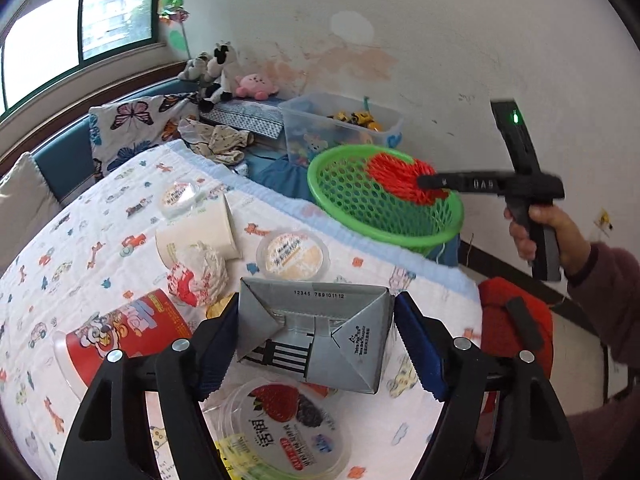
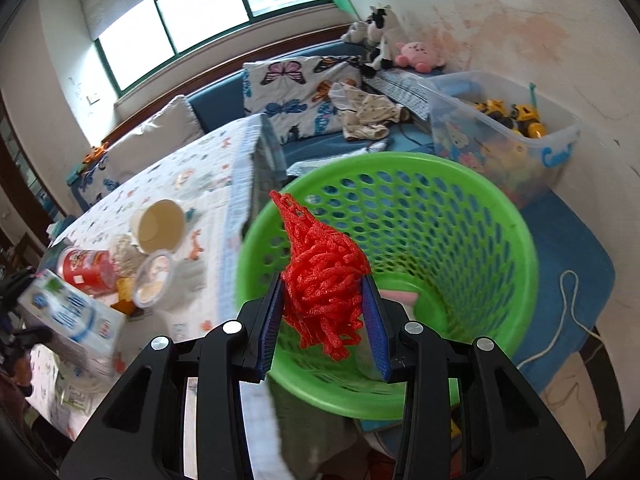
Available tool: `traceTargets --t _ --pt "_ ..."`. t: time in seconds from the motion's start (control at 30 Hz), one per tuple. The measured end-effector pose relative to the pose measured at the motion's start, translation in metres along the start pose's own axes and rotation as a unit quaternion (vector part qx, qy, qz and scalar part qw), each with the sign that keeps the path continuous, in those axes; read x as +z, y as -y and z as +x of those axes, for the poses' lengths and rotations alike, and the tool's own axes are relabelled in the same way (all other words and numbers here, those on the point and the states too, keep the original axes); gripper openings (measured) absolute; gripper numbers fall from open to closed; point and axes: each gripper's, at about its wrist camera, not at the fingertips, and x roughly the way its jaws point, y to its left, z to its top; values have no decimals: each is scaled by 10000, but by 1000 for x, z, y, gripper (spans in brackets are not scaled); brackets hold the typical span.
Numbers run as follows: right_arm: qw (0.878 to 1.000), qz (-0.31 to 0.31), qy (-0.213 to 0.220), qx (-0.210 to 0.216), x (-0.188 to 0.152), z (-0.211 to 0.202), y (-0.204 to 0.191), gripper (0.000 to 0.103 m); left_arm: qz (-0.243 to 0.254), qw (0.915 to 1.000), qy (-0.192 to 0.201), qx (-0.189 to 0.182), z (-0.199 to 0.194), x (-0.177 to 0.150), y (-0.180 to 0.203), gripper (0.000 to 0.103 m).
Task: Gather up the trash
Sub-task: 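Drop the red net into the green basket while the left tool grasps the milk carton, then lower the milk carton into the green basket and open the left tool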
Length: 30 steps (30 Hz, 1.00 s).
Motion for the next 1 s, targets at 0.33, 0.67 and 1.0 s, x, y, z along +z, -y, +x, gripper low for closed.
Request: traceTargets --t 0.33,0.67,1.0 --pt "9995 193 -9 -259 -4 11 31 57 -236 9994 186 145 0 39 14 72" --pt "9994 166 183 -230 -10 -7 40 64 -439 9986 275 108 34 88 35 72" --pt "9987 126 395 -284 -21 -30 50 71 -468 9985 -9 279 97 127 64 72"
